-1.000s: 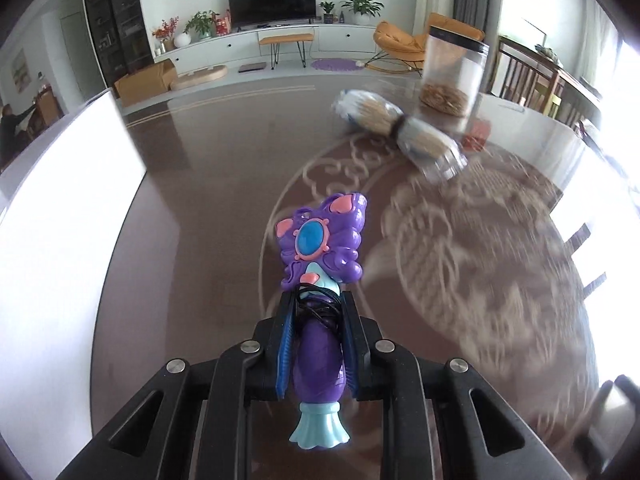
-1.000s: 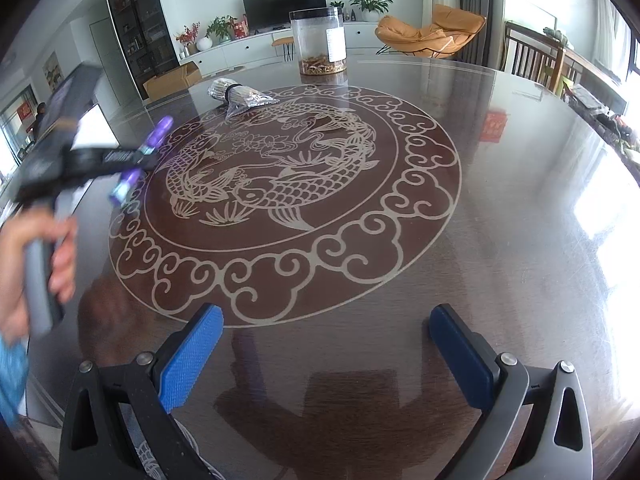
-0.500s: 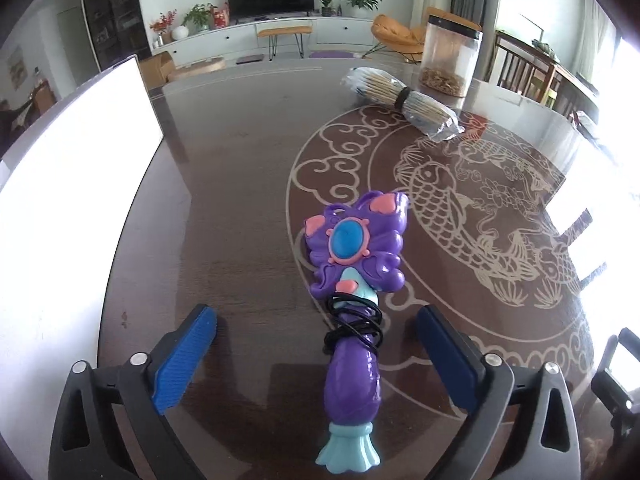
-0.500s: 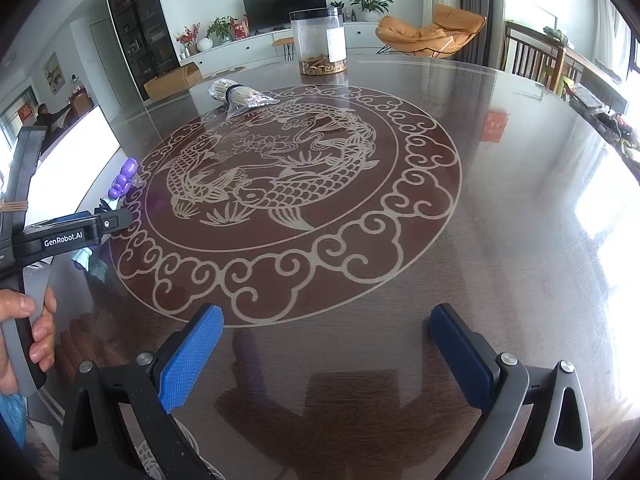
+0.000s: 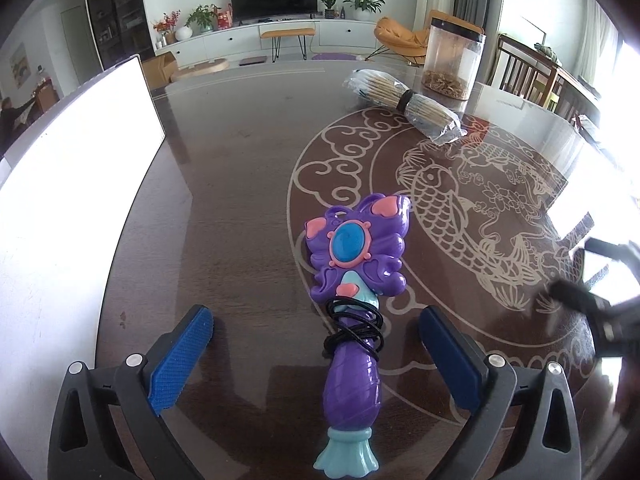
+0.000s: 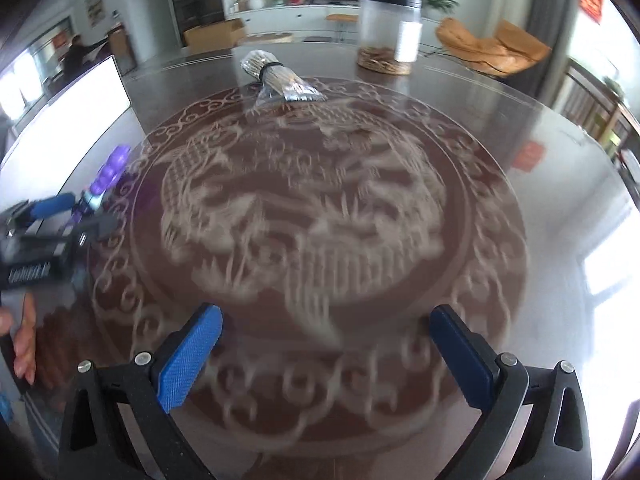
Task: Organize objects
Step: 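Grasp the bagged cotton swab bundle with the right tool while the left tool holds the wand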
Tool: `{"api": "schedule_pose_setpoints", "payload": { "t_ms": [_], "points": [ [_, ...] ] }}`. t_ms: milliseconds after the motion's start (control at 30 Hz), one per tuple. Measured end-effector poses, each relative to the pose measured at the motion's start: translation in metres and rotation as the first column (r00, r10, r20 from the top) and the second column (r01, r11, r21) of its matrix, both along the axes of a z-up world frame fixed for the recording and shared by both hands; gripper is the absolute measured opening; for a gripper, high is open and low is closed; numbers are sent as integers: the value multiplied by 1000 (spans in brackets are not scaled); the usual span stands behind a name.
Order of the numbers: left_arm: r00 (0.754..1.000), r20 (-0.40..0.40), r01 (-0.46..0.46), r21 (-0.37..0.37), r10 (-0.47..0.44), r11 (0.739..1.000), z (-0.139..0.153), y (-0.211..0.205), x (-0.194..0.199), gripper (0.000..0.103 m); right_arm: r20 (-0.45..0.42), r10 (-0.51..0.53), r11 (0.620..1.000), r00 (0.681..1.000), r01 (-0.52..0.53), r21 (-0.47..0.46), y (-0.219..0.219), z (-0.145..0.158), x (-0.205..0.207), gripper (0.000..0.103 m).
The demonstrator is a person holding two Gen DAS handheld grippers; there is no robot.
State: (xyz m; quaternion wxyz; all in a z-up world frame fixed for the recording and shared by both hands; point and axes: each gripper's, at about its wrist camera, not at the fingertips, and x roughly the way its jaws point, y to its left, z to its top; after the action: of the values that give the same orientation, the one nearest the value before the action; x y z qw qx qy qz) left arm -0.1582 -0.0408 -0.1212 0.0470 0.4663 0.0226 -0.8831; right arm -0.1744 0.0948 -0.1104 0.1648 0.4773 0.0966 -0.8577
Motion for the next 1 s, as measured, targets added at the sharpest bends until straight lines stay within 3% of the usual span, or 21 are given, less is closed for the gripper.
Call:
{"api": "schedule_pose_setpoints", "payload": {
  "t_ms": [233,433,600,667,733,767,833,867,900,1000],
  "points": [
    [1000,0,0,0,0,1000,0,0,0,103,20,109,994,994,-109,-2,-21,-1,-72,103],
    [1000,0,0,0,0,1000,0,0,-1,103,-6,135,985,991,-134,-109,-34,10,-111,103],
    [1000,2,1,0,-1,1000,0,1,-1,103,-99,148,987,984,-153,-43,-77,22,-141,103],
    [1000,2,1,0,-1,1000,0,0,-1,103,-76,137,989,988,-141,-49,-90,21,-157,103],
    [1000,2,2,0,-2,1000,-1,0,-1,103,28,135,991,990,-134,-28,-102,7,-172,102],
    [1000,2,1,0,-1,1000,-1,0,-1,103,64,133,991,989,-134,8,-106,0,-176,95],
    [1000,2,2,0,-2,1000,-1,0,-1,103,37,152,988,988,-152,17,-112,0,-175,69],
    [1000,1,2,0,-2,1000,-1,0,-1,103,46,147,989,988,-148,15,-111,0,-173,45],
    [1000,1,2,0,-2,1000,-1,0,-1,103,58,146,989,988,-147,20,-110,-2,-170,38],
    [1000,1,3,1,-3,1000,0,0,-1,103,35,129,991,991,-130,14,-90,-12,-143,37]
  ]
}}
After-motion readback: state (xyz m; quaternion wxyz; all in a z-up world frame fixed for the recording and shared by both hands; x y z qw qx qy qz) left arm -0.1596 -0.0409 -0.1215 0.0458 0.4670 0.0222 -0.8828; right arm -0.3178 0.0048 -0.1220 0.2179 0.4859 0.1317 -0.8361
